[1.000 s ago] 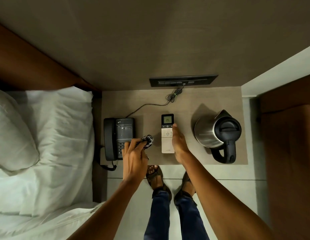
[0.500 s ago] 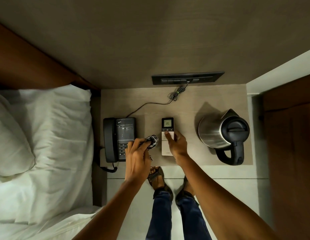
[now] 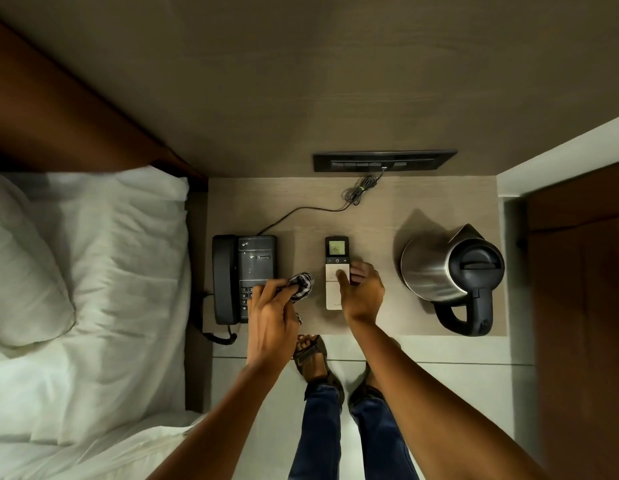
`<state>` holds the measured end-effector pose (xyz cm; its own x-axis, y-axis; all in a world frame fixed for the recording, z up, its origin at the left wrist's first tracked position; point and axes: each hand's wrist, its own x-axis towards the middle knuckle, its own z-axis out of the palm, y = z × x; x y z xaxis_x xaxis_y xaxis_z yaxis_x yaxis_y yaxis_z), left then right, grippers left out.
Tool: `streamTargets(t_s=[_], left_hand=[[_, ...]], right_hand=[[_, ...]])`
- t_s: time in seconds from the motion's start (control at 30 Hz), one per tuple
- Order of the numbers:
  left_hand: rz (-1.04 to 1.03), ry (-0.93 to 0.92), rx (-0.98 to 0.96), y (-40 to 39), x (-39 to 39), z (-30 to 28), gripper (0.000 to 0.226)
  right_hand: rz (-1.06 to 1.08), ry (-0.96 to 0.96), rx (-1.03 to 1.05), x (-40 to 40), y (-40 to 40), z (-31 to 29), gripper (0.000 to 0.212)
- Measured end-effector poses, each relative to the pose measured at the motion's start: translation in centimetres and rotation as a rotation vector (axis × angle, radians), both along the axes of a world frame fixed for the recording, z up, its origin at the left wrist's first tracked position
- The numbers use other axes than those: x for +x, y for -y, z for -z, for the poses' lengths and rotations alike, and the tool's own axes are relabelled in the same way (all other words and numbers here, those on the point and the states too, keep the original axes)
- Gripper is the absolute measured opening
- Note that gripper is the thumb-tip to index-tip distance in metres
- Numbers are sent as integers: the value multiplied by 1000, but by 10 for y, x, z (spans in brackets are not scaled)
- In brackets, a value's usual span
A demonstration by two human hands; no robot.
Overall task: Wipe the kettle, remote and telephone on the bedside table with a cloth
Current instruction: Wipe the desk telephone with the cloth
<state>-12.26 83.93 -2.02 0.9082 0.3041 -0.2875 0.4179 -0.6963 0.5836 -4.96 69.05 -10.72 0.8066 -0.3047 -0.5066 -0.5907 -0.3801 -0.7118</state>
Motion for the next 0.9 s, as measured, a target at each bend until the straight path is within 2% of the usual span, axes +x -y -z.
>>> streamTargets(t_s=[0.1, 0.23, 0.33, 0.43, 0.53, 0.63, 0.73, 0.9], left_hand=[[-46, 17, -5, -9, 2, -7, 41], [-117, 30, 56, -33, 7, -10, 47], [-159, 25, 61, -55, 18, -4, 54], [-93, -9, 73, -73, 41, 10, 59], [97, -147, 195, -82, 61, 33, 57], [103, -201, 224, -76, 58, 46, 59], [107, -193, 191, -71, 28, 43, 59], [150, -239, 77, -76, -12, 26, 50]], right_hand=[[-65, 43, 56, -7, -7, -11, 67], [-307, 24, 232, -17, -33, -25, 83], [-533, -87, 333, -21, -62, -26, 74], [-659, -39, 332, -19, -92, -25, 65], [-622, -16, 345, -20, -113, -18, 69], [-543, -20, 319, -22, -113, -7, 66], [-507, -32, 288, -17, -108, -7, 58], [-522, -126, 373, -12, -101, -11, 69]])
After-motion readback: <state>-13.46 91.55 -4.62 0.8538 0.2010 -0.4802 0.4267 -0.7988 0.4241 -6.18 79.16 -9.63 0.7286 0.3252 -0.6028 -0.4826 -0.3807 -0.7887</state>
